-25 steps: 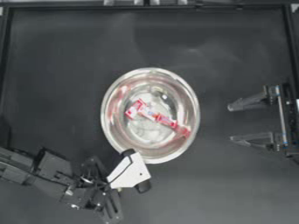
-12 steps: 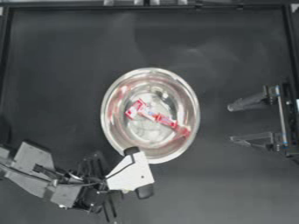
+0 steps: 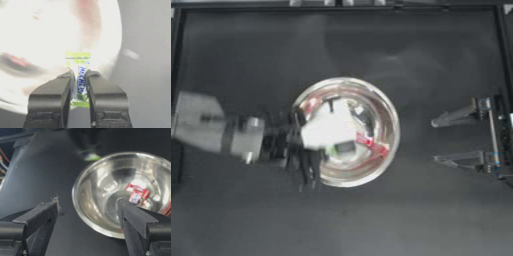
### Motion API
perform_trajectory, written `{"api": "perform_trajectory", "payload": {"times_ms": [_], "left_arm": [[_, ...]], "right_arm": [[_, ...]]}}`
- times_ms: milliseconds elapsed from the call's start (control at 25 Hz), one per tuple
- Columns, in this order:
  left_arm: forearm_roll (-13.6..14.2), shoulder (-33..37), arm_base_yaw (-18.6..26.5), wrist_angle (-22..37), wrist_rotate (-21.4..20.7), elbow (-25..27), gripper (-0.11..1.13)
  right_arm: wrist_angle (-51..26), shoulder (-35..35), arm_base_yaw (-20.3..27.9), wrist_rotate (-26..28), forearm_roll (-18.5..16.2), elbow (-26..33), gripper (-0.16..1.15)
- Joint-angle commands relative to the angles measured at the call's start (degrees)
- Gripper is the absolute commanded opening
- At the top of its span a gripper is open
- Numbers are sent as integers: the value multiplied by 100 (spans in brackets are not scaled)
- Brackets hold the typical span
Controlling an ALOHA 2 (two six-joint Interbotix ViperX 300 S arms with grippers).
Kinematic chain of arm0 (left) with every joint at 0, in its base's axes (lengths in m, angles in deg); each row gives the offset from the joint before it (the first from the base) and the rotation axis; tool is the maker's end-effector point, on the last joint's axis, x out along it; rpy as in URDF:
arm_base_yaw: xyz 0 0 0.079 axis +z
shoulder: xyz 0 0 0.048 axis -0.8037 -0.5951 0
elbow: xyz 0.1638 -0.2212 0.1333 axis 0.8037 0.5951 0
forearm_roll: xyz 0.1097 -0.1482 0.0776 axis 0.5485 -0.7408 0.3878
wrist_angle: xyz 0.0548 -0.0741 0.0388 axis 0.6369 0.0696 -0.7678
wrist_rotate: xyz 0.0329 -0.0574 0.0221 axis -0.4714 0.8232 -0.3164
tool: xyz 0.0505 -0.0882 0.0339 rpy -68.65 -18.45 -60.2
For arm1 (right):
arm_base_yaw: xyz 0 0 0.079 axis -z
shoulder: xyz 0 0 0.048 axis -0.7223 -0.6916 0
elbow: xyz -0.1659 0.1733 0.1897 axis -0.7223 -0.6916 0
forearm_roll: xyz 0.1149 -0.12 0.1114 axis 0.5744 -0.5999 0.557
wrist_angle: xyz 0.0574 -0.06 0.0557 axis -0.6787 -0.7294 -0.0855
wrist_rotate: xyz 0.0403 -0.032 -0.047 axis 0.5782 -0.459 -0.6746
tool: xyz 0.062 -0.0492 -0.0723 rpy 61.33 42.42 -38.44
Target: Put candies in bowl
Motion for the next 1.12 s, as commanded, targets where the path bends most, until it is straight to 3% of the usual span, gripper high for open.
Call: {"api": "perform_trajectory", "payload": {"times_ms": [40,160,320,520,640,840,1000,1120], "left_arm": [[-79,255,396,-202,-483,-185,52],[-290,97,712,-483,-923,-185,52],[-782,-193,1072,-817,-1512,-185,52],[-1222,-483,1362,-923,-1960,-185,53],[-1239,-589,1433,-1002,-2057,-193,60],[-1222,-729,1468,-1169,-2083,-167,108],[-1222,-729,1468,-1187,-2092,-185,100],[-1222,-642,1468,-1187,-2092,-185,102]], "right_arm": [[35,-44,-9,9,26,44,98],[35,-53,-9,9,53,53,98],[35,-70,-9,18,53,62,98],[35,-105,0,18,53,79,98],[44,-105,-9,18,79,79,98],[35,-105,0,18,114,62,98],[44,-105,-9,18,123,53,98],[44,-105,-9,18,123,53,98]]}}
